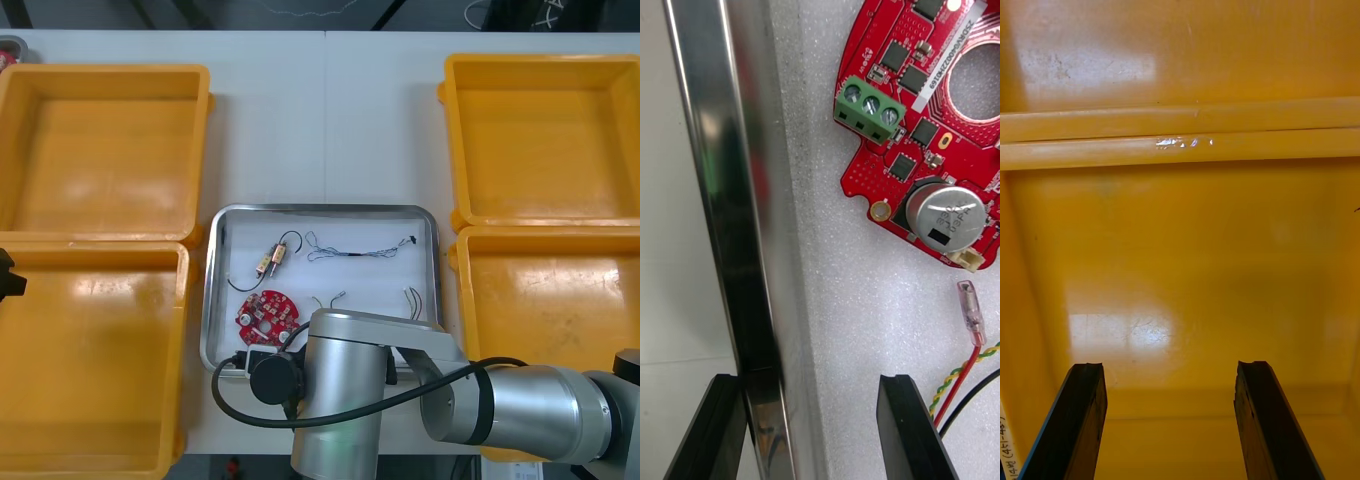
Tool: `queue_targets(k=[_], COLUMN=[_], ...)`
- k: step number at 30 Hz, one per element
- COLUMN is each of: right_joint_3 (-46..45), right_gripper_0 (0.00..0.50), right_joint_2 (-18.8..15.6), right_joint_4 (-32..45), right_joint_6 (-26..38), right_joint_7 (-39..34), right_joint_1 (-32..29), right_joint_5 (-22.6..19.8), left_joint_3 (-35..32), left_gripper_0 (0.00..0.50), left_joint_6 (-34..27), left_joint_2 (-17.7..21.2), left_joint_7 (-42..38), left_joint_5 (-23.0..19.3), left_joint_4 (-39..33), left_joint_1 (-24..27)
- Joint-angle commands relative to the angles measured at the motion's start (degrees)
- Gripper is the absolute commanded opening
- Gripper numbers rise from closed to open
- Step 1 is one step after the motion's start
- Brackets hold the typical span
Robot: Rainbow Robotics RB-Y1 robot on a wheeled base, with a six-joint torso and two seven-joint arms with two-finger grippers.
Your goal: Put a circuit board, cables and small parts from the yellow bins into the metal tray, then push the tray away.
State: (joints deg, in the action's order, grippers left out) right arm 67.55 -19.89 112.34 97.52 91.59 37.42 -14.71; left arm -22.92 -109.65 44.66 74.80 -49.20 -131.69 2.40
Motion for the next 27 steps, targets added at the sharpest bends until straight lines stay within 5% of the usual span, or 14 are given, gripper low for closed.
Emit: queue_targets(k=[1, 3, 5, 6, 7, 8, 9, 14, 27], right_joint_3=[0.9, 1.0, 1.0, 1.0, 1.0, 1.0, 1.0, 1.0, 1.6], right_gripper_0=[0.470, 0.435, 0.337, 0.337, 0.176, 0.091, 0.069, 0.010, 0.000], right_joint_2=[1.7, 1.7, 1.8, 1.8, 1.8, 1.8, 1.8, 1.5, -0.2], right_joint_4=[1.6, 1.6, 1.6, 1.6, 1.6, 1.7, 1.7, 1.8, 2.1], right_joint_6=[0.0, 0.0, 0.0, 0.0, 0.0, 0.0, 0.0, 0.1, 0.1], right_joint_7=[2.3, 2.2, 2.1, 2.1, 2.2, 2.1, 2.1, 2.5, 2.5], right_joint_1=[-0.7, -0.8, -0.7, -0.7, -0.7, -0.8, -0.8, -0.2, 4.1], right_joint_5=[0.5, 0.5, 0.5, 0.5, 0.5, 0.5, 0.5, 0.5, 0.4], left_joint_3=[-0.7, -0.7, -0.7, -0.7, -0.7, -0.7, -0.7, -0.7, -0.7], left_gripper_0=[0.500, 0.500, 0.500, 0.500, 0.500, 0.500, 0.500, 0.500, 0.500], left_joint_6=[-0.4, -0.4, -0.4, -0.4, -0.4, -0.4, -0.4, -0.4, -0.4], left_joint_2=[2.4, 2.4, 2.4, 2.4, 2.4, 2.4, 2.4, 2.4, 2.4], left_joint_7=[0.2, 0.2, 0.2, 0.2, 0.2, 0.2, 0.2, 0.2, 0.2], left_joint_5=[-0.5, -0.5, -0.5, -0.5, -0.5, -0.5, -0.5, -0.5, -0.5], left_joint_4=[-1.7, -1.7, -1.7, -1.7, -1.7, -1.7, -1.7, -1.7, -1.7], left_joint_1=[-1.3, -1.3, -1.3, -1.3, -1.3, -1.3, -1.3, -1.3, -1.3])
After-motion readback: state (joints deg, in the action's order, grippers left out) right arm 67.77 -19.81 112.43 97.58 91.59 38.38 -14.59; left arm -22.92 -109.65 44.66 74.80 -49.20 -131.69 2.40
